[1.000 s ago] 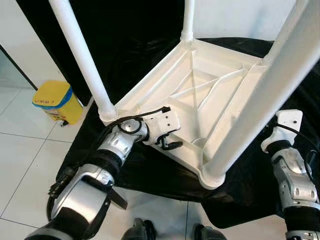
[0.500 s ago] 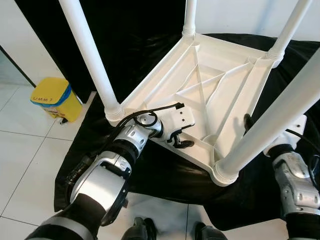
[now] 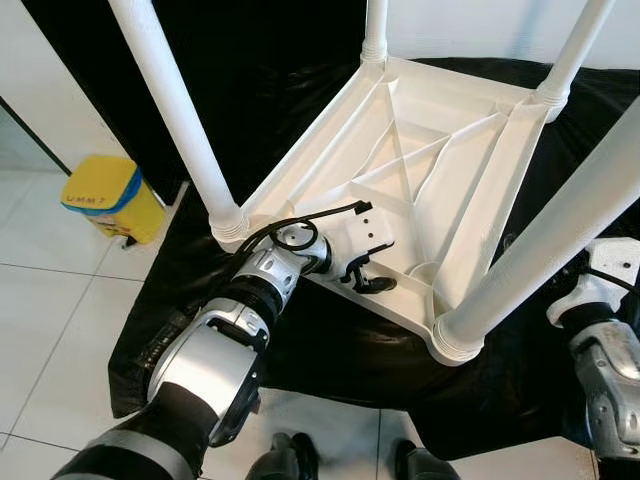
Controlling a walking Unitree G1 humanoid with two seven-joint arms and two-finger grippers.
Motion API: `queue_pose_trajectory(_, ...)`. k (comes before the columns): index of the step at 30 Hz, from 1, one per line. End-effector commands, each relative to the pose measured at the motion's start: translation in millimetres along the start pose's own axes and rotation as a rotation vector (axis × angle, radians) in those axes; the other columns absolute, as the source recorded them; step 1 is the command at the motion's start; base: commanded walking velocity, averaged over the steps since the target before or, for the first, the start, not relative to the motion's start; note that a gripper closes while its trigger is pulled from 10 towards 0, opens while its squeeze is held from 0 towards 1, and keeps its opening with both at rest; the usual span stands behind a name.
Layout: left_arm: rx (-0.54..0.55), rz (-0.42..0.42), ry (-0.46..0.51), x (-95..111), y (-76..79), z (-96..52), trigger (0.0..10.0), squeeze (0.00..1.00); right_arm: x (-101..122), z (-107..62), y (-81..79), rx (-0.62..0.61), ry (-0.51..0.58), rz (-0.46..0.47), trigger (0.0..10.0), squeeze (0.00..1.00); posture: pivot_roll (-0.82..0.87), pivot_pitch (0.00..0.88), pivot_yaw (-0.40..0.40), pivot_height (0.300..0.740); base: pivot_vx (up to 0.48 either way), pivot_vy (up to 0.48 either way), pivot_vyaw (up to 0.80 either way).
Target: Building children table
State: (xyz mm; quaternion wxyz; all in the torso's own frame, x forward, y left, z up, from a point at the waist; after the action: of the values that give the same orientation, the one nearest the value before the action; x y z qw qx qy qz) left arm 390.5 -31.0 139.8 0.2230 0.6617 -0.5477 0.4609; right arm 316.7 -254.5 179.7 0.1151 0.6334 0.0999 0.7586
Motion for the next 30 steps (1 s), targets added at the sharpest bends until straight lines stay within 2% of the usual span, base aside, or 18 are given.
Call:
queue_pose_trajectory(1, 0.301, -0.092, -0.004, -13.5, -32.0, -4.0, 0.0, 0.0, 0.8, -3.5, 2.9, -0.01, -0.007, 0.002, 10.0, 0.0, -0.27, 0.195, 0.113, 0.74, 0.0, 0.0, 0.0)
queue_pose_trajectory(3, 0.323, -0.129, 0.008, -10.9, -36.2, -5.5, 0.0, 0.0, 1.8, -5.9, 1.1, -0.012, -0.007, 0.003, 10.0, 0.0, -0.27, 0.198, 0.115, 0.74, 0.0, 0.0, 0.0)
queue_pose_trajectory(11, 0.372, -0.137, 0.019, -8.6, -44.5, -9.9, 0.0, 0.0, 3.2, -8.9, -0.9, -0.01, -0.005, -0.002, 10.0, 0.0, -0.27, 0.198, 0.116, 0.74, 0.0, 0.0, 0.0)
queue_pose_trajectory(16, 0.427, -0.176, 0.044, -8.0, -54.6, -17.3, 0.0, 0.0, 7.8, -9.7, -6.4, 0.003, 0.017, 0.011, 10.0, 0.0, -0.26, 0.187, 0.109, 0.74, 0.0, 0.0, 0.0)
queue_pose_trajectory(17, 0.431, -0.163, 0.04, -9.0, -55.6, -18.7, 3.9, 0.0, 9.1, -10.4, -8.8, 0.007, 0.024, 0.022, 10.0, 0.0, -0.26, 0.186, 0.105, 0.74, 0.0, 0.0, 0.0)
queue_pose_trajectory(18, 0.431, -0.163, 0.04, -9.0, -55.6, -18.7, 3.9, 0.0, 9.1, -10.4, -8.8, 0.007, 0.024, 0.022, 10.0, 0.0, -0.26, 0.186, 0.105, 0.74, 0.0, 0.0, 0.0)
queue_pose_trajectory(19, 0.445, -0.17, 0.07, -7.3, -58.3, -21.9, 10.0, 0.0, 12.0, -14.1, -13.0, -0.012, 0.039, 0.052, 10.0, 0.0, -0.24, 0.175, 0.088, 0.74, 0.0, 0.0, 0.0)
queue_pose_trajectory(23, 0.464, -0.15, 0.109, -2.2, -61.2, -25.1, 10.0, 0.0, 13.0, -16.5, -13.8, -0.036, 0.045, 0.06, 10.0, 0.0, -0.24, 0.174, 0.083, 0.74, 0.0, 0.0, 0.0)
queue_pose_trajectory(24, 0.488, -0.219, 0.168, -1.0, -66.8, -31.8, 10.0, 1.0, 9.7, -19.5, -16.9, -0.068, 0.031, 0.083, 10.0, 0.0, -0.22, 0.168, 0.068, 0.74, 0.0, 0.0, 0.0)
queue_pose_trajectory(25, 0.488, -0.219, 0.168, -1.0, -66.8, -31.8, 10.0, 1.0, 9.7, -19.5, -16.9, -0.068, 0.031, 0.083, 10.0, 0.0, -0.22, 0.168, 0.068, 0.74, 0.0, 0.0, 0.0)
queue_pose_trajectory(27, 0.516, -0.295, 0.255, -0.7, -73.6, -42.3, 10.0, 1.0, 5.8, -24.1, -24.2, -0.109, 0.012, 0.114, 10.0, 0.0, -0.21, 0.163, 0.059, 0.74, 0.0, 0.0, 0.0)
queue_pose_trajectory(29, 0.522, -0.302, 0.281, -0.5, -74.9, -45.8, 10.0, 1.0, 5.3, -25.8, -27.5, -0.12, 0.009, 0.121, 10.0, 0.0, -0.21, 0.163, 0.056, 0.74, 0.0, 0.0, 0.0)
queue_pose_trajectory(30, 0.518, -0.276, 0.312, 2.4, -73.5, -47.9, 10.0, 1.0, 5.9, -27.0, -32.3, -0.118, 0.008, 0.129, 10.0, 0.0, -0.21, 0.16, 0.048, 0.74, 0.0, 0.0, 0.0)
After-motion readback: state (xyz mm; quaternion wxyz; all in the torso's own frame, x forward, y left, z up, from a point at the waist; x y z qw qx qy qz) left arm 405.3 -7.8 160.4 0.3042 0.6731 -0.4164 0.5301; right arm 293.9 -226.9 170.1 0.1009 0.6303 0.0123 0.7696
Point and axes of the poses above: a point about 5 cm out from each wrist's last joint towards the gripper, its own z axis pointing out of the wrist towards the gripper, its own x axis along the axis of the wrist's last joint, y = z × x, the point moved 6 cm from there along z, pointing out of the wrist towards the gripper, and after that the axes turned 11 degrees about -z, right-handed, at the moved point
